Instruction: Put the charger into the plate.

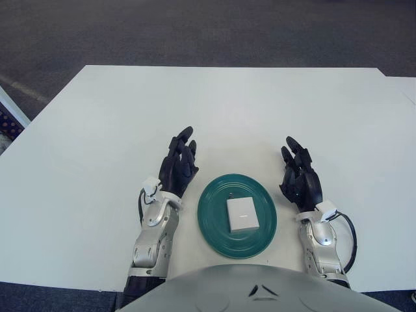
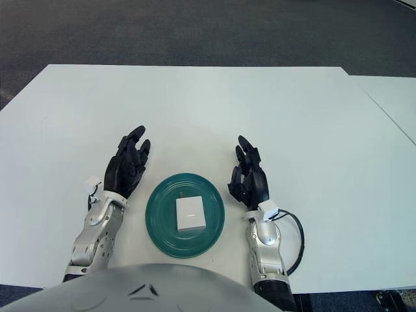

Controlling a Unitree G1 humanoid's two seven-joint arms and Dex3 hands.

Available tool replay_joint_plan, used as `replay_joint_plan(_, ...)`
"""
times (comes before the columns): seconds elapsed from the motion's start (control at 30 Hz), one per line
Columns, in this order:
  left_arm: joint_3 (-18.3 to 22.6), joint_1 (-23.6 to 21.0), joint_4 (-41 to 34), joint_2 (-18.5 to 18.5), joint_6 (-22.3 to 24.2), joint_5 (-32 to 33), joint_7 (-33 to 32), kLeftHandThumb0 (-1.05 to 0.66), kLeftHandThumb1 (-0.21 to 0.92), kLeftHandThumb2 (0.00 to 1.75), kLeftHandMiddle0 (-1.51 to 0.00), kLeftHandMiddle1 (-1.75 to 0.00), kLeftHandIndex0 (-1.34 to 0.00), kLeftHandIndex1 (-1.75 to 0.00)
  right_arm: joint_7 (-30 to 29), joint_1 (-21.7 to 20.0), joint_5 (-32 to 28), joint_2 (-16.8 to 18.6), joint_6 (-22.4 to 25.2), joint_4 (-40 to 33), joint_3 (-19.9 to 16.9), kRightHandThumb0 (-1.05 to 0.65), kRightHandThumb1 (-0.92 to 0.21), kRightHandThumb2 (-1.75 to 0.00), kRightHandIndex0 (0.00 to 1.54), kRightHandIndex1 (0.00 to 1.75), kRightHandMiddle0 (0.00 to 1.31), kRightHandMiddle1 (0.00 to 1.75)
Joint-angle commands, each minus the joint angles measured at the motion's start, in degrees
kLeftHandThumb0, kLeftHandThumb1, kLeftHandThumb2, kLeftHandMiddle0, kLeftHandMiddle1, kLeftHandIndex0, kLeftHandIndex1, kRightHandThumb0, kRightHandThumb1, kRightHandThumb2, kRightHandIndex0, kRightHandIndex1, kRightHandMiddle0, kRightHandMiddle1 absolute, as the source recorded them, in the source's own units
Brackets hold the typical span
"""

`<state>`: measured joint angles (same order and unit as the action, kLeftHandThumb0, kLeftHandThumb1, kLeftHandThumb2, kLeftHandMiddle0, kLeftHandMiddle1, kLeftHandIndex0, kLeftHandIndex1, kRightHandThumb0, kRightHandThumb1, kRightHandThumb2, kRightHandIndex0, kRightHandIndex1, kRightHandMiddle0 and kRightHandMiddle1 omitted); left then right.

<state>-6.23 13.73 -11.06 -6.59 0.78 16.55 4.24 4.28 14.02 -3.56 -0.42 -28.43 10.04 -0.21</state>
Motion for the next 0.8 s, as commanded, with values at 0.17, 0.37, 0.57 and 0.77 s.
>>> replay_joint_plan(0.17, 0.4, 1.0, 9.2, -5.2, -7.2, 2.7, 0.8, -0.98, 0.92, 0.89, -0.01, 0.0, 0.0, -0.27, -0.4, 3.1, 1.0, 0.1, 1.6, 11.6, -0.5, -0.8, -0.92, -0.83, 0.17, 0.01, 0.0, 0.49)
replay_joint_plan(0.37, 0.1, 0.4, 18.0, -6.0, -15.5, 0.2, -0.1, -0.98, 0.92, 0.9, -0.02, 0.0, 0.0, -0.27, -0.3, 3.1, 1.4, -0.4, 1.7, 11.5, -0.5, -0.79, -0.92, -0.84, 0.17, 0.01, 0.0, 0.48)
replay_joint_plan(0.57, 1.4, -1.2, 26.0, -4.4, -22.9, -1.7, -1.1, -1.0, 0.92, 0.89, -0.02, -0.01, 0.0, -0.26, -0.9, 3.2, 1.4, -0.4, 1.8, 11.2, -0.8, -0.78, -0.92, -0.84, 0.18, 0.01, 0.0, 0.47)
replay_joint_plan(0.77, 2.4, -2.5, 30.9, -4.0, -27.6, -2.1, -1.4, -1.0, 0.92, 0.88, -0.04, -0.01, 0.0, -0.25, -0.9, 3.5, 1.5, -0.7, 1.9, 10.7, -0.8, -0.78, -0.92, -0.84, 0.2, 0.02, 0.0, 0.49)
